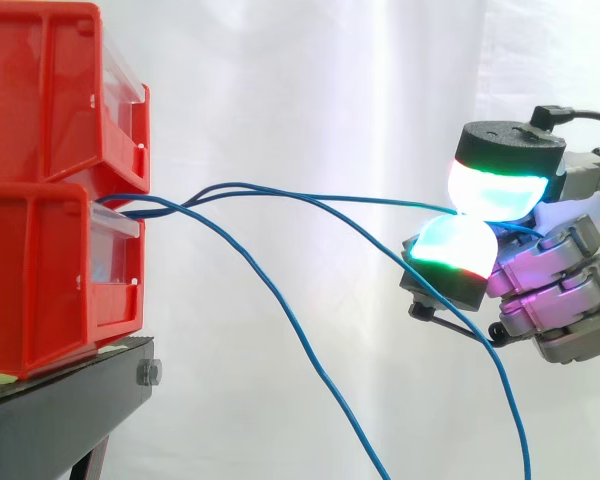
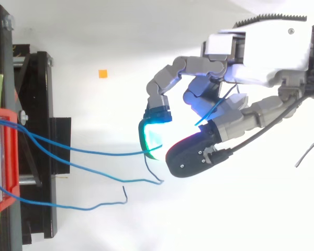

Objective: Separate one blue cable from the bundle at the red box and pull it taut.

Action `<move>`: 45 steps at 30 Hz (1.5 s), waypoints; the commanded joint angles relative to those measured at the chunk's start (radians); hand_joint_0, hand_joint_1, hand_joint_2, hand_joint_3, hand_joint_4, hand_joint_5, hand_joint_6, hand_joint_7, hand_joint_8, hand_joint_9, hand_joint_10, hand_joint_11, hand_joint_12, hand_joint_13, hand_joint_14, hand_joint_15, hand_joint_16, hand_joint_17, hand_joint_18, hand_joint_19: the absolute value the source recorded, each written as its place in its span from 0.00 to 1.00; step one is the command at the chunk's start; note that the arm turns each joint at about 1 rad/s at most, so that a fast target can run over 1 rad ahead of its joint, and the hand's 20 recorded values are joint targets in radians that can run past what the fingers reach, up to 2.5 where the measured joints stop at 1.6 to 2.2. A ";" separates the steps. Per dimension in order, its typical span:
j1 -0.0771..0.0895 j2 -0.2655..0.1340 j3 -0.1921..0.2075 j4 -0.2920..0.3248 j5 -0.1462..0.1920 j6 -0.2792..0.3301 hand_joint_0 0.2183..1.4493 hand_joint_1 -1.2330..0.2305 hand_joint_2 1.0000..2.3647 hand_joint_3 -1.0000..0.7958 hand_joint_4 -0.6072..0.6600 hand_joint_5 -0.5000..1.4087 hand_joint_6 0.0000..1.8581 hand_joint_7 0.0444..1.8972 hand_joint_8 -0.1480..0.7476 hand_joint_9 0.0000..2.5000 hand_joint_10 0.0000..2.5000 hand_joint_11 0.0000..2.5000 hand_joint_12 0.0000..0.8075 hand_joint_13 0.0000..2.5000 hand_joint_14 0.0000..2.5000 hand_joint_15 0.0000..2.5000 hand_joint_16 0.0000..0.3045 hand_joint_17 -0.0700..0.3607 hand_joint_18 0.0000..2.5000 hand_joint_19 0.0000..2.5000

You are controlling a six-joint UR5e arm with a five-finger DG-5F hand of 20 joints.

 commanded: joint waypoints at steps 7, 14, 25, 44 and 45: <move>0.000 0.000 0.000 0.000 0.000 -0.002 0.33 0.32 0.01 0.57 0.48 0.19 0.48 0.58 0.52 0.36 0.98 0.55 0.49 0.35 1.00 0.54 0.15 0.39 0.57 0.71; 0.000 0.000 0.000 0.000 0.000 -0.002 0.33 0.32 0.01 0.57 0.48 0.19 0.48 0.58 0.52 0.35 0.98 0.55 0.49 0.35 1.00 0.53 0.15 0.39 0.57 0.72; 0.000 0.000 0.000 0.000 0.000 -0.002 0.33 0.32 0.01 0.57 0.47 0.19 0.48 0.58 0.52 0.35 0.99 0.53 0.48 0.35 1.00 0.54 0.14 0.39 0.57 0.72; 0.000 0.000 0.000 0.000 0.000 -0.002 0.34 0.31 0.01 0.56 0.46 0.19 0.48 0.58 0.51 0.37 0.99 0.54 0.48 0.36 1.00 0.54 0.14 0.39 0.56 0.70; 0.000 0.000 0.000 0.000 0.000 -0.002 0.33 0.32 0.01 0.57 0.47 0.19 0.48 0.58 0.51 0.37 0.98 0.54 0.48 0.36 1.00 0.55 0.14 0.39 0.57 0.71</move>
